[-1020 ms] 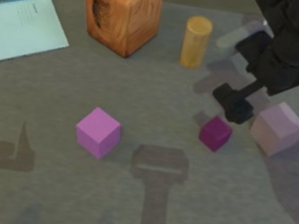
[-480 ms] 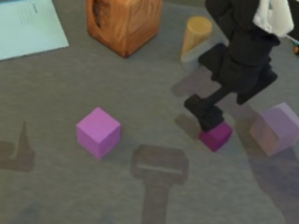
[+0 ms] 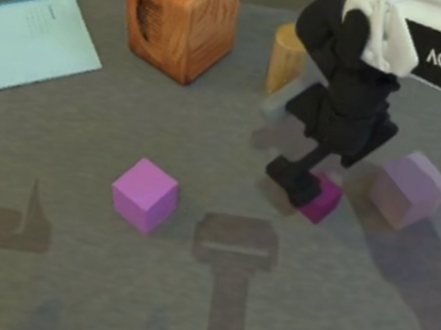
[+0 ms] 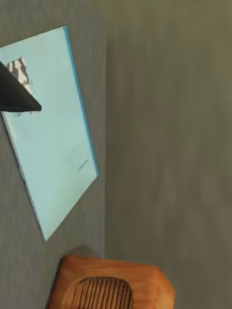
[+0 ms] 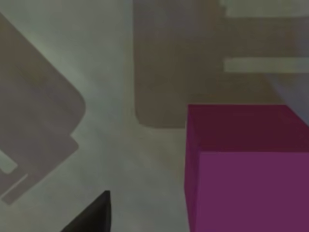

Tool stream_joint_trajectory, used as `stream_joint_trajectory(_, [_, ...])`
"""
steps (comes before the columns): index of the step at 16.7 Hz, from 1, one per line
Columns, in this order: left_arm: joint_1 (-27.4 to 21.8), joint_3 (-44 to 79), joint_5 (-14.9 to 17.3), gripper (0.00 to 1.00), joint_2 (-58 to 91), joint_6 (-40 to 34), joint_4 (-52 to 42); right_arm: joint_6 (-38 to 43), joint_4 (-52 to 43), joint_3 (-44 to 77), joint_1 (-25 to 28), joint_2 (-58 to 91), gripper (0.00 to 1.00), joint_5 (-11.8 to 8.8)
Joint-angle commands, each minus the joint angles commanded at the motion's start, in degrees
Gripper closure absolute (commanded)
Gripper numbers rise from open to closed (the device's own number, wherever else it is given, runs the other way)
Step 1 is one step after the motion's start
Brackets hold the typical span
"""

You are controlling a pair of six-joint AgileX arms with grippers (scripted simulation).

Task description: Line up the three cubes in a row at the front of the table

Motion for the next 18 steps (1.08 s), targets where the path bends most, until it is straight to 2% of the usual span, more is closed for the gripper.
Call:
stream_joint_trajectory(4, [0.0,0.0,0.0,0.0,0.0,0.0,0.0,0.15,9.06,-5.86,0.1,2.86,0.0,0.03])
stream_joint_trajectory(9, [0.0,0.0,0.0,0.0,0.0,0.0,0.0,0.17,10.47,-6.96,0.14,3.53,0.0,0.04])
stream_joint_trajectory(18, [0.0,0.0,0.0,0.0,0.0,0.0,0.0,0.17,10.47,-6.96,0.14,3.53,0.68,0.04])
